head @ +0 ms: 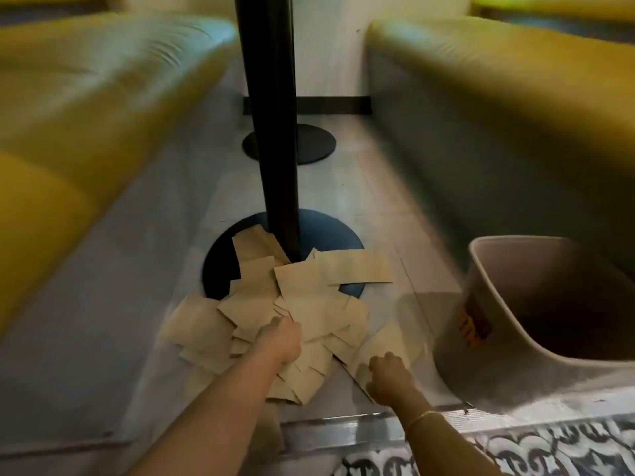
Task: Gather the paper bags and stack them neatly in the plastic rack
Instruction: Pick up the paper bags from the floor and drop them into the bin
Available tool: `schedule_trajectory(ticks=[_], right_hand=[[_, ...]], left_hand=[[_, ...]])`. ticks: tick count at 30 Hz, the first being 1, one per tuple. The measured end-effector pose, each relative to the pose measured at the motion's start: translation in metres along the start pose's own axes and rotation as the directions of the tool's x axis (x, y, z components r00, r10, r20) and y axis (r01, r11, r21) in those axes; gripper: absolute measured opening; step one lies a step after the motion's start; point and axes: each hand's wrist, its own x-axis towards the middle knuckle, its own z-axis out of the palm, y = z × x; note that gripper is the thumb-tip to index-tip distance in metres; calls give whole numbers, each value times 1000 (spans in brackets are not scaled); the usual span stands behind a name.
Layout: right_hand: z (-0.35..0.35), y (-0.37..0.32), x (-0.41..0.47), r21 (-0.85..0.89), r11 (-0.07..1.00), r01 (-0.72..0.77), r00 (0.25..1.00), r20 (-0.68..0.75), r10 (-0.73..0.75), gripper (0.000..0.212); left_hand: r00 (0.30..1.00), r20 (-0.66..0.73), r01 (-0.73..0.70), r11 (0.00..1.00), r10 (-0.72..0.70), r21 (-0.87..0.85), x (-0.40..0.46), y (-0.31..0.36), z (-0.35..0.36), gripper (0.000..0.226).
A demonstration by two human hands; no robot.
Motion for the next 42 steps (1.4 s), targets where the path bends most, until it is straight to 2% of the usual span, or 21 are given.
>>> schedule_trajectory(ticks=[3,6,10,15,18,23,25,27,29,31,33,35,38,40,42], right_hand=[[7,0,9,18,1000,-17,999,-38,18,38],[17,-3,13,4,1000,-23,999,-32,23,50],[23,-3,16,-7,1000,5,998,-60,-6,55],[26,0,20,-42,998,46,992,-115,-50,38],[26,3,22,-74,996,56,989,-131,-65,33],[10,7,21,-126,990,58,998,-16,-61,32],[-1,10,21,-150,987,49,999,16,-47,33],[-23,9,17,-157,988,8,1000,12,-7,33],[-57,3,11,-133,991,-26,999,-47,20,30],[-103,-8,-1,-82,996,-17,984,-180,2,27],[-154,-17,-21,35,999,3,939,-344,10,27],[-205,-19,-46,130,991,22,862,-505,47,28],[-268,-3,-88,217,976,-9,685,-710,164,32],[-299,17,-116,282,957,-71,583,-767,269,36],[-321,40,-141,341,928,-152,537,-759,367,37]], left_hand=[[997,-80,-3,1000,1,-24,12,2,12,35],[985,-171,-27,999,23,-26,24,9,20,39],[970,-234,-60,998,57,-5,42,14,31,43],[962,-257,-81,995,92,54,62,21,44,36],[955,-266,-88,982,131,169,65,26,47,29],[960,-189,-161,958,208,238,59,25,33,31],[954,-244,-120,969,172,214,52,22,18,31],[939,-340,-27,996,54,82,45,19,-2,29],[869,-491,11,994,-63,-107,37,15,-29,28],[756,-642,-51,966,-129,-253,29,14,-59,27],[661,-729,-143,923,-179,-356,14,21,-92,23],[596,-773,-252,864,-216,-436,-3,35,-127,20],[466,-858,-467,763,-217,-447,-30,61,-170,16],[384,-895,-584,691,-228,-426,-48,81,-194,14],[360,-901,-665,611,-244,-431,-64,100,-216,12]])
